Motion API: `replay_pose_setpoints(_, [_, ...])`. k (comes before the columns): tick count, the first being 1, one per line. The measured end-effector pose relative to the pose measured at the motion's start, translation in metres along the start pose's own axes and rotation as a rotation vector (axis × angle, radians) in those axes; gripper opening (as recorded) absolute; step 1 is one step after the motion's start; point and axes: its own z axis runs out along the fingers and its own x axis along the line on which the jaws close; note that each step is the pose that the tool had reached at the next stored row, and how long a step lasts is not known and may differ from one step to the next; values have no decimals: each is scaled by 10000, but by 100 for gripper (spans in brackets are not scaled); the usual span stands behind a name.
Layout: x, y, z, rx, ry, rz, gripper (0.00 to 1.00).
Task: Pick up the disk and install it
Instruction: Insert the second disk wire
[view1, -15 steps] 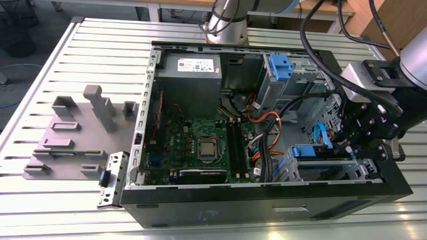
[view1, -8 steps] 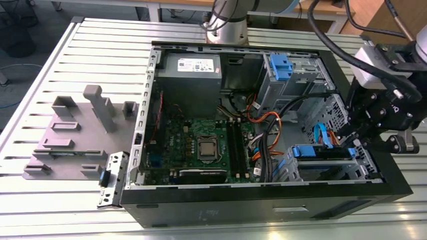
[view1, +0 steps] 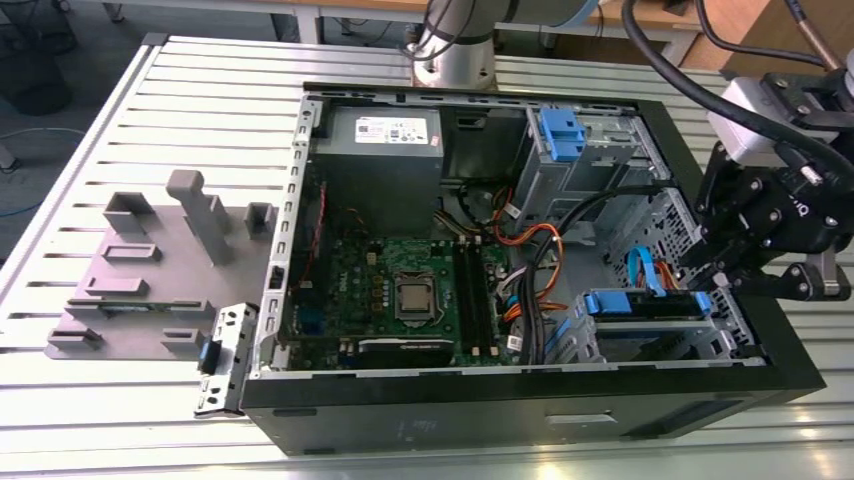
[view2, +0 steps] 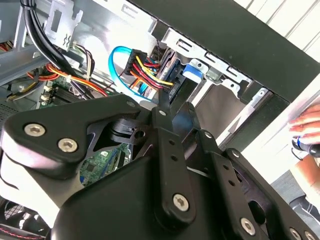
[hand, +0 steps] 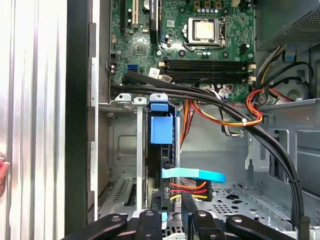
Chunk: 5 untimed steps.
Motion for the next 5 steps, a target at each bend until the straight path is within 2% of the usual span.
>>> replay_pose_setpoints(5, [0, 0, -10, 0, 1, 0, 30])
